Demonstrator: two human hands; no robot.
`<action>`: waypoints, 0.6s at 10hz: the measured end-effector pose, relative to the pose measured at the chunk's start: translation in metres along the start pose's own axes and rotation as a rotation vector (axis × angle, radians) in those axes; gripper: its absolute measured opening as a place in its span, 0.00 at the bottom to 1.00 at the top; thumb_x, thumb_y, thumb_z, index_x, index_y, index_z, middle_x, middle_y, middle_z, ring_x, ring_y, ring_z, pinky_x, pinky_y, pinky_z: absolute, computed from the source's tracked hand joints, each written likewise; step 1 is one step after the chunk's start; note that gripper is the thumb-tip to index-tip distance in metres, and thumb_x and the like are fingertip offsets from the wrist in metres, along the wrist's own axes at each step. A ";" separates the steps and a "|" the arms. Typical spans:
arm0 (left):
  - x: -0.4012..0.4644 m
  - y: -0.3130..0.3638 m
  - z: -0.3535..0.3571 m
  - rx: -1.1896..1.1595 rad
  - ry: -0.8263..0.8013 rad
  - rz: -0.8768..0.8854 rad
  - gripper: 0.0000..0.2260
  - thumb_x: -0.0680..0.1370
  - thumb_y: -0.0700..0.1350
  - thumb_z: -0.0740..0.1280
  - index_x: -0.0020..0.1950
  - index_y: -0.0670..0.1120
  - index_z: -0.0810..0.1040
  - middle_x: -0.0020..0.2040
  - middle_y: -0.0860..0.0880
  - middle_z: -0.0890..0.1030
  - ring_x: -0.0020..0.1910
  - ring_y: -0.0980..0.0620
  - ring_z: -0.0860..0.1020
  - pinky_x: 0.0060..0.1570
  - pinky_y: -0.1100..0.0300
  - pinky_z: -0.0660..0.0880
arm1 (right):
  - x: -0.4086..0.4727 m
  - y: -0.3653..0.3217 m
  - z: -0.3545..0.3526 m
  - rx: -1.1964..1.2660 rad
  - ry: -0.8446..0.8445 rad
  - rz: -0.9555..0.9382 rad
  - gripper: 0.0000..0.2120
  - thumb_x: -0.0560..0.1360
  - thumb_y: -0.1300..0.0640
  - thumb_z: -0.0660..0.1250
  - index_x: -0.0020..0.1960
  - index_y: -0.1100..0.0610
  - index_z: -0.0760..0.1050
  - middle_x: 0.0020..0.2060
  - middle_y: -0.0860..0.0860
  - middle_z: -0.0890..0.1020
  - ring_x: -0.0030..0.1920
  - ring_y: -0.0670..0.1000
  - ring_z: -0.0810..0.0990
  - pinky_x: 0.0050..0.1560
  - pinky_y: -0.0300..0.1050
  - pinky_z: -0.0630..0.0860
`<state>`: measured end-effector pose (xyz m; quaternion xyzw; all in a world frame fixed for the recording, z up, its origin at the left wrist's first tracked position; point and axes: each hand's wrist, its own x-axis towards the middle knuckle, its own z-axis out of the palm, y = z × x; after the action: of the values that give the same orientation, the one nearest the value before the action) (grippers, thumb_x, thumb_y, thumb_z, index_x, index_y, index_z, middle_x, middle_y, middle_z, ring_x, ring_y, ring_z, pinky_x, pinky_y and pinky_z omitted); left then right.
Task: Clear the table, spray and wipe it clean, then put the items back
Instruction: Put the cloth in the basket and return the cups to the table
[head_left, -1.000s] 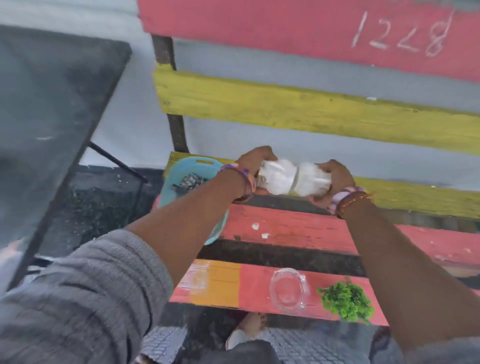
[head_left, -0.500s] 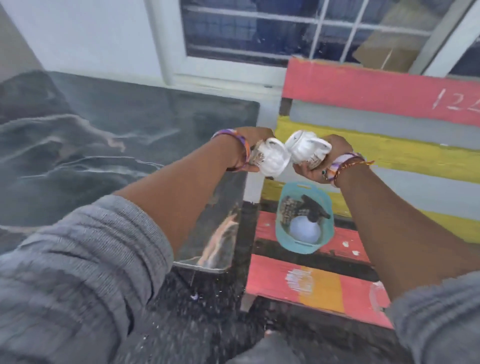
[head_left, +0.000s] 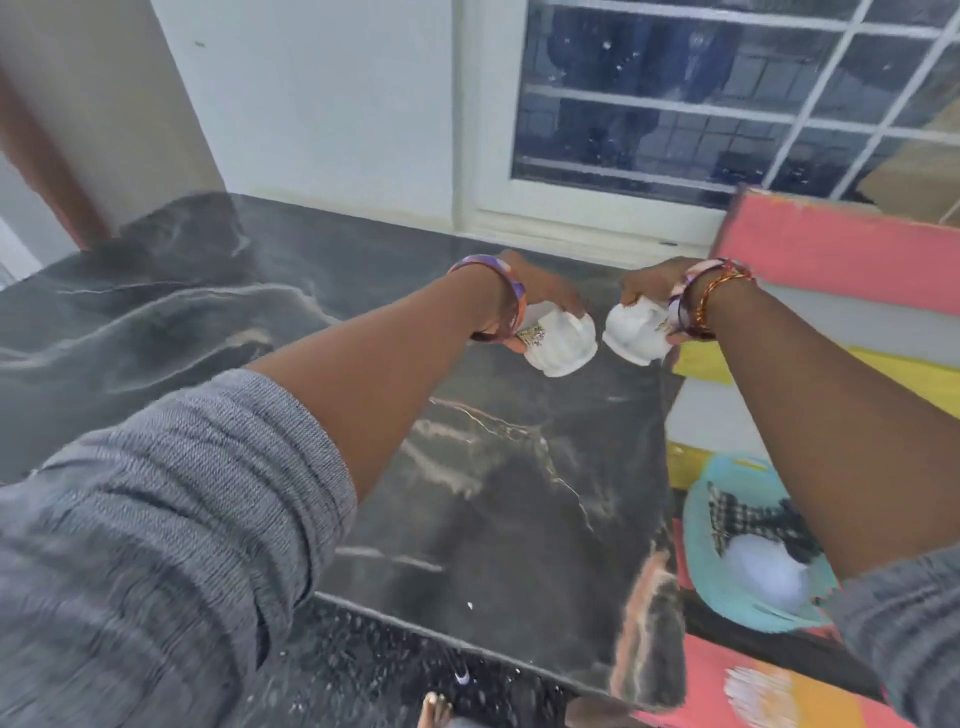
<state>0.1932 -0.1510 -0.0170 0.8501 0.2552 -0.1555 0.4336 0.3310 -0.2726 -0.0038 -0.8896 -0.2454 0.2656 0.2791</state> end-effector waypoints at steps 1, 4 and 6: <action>-0.020 -0.019 -0.046 -0.069 0.146 -0.157 0.10 0.76 0.46 0.67 0.35 0.51 0.73 0.37 0.52 0.83 0.45 0.50 0.79 0.49 0.63 0.79 | 0.020 -0.057 0.022 -0.195 -0.057 -0.070 0.11 0.75 0.62 0.61 0.34 0.59 0.67 0.40 0.56 0.71 0.34 0.55 0.69 0.39 0.43 0.67; -0.018 -0.147 -0.195 -0.132 0.520 -0.251 0.17 0.69 0.51 0.73 0.53 0.43 0.79 0.54 0.44 0.81 0.48 0.45 0.80 0.47 0.54 0.81 | 0.096 -0.211 0.121 -0.112 -0.137 -0.141 0.14 0.67 0.57 0.67 0.51 0.60 0.76 0.46 0.58 0.78 0.45 0.58 0.76 0.47 0.49 0.76; -0.005 -0.247 -0.284 -0.030 0.707 -0.243 0.21 0.66 0.46 0.74 0.56 0.40 0.79 0.48 0.44 0.79 0.48 0.45 0.78 0.52 0.55 0.77 | 0.136 -0.306 0.216 -0.050 -0.087 -0.239 0.14 0.58 0.51 0.73 0.35 0.59 0.73 0.37 0.56 0.77 0.43 0.59 0.79 0.40 0.47 0.73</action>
<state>0.0608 0.2014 -0.0137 0.8083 0.4905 0.1010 0.3095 0.2110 0.1076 -0.0095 -0.8482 -0.3682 0.2626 0.2757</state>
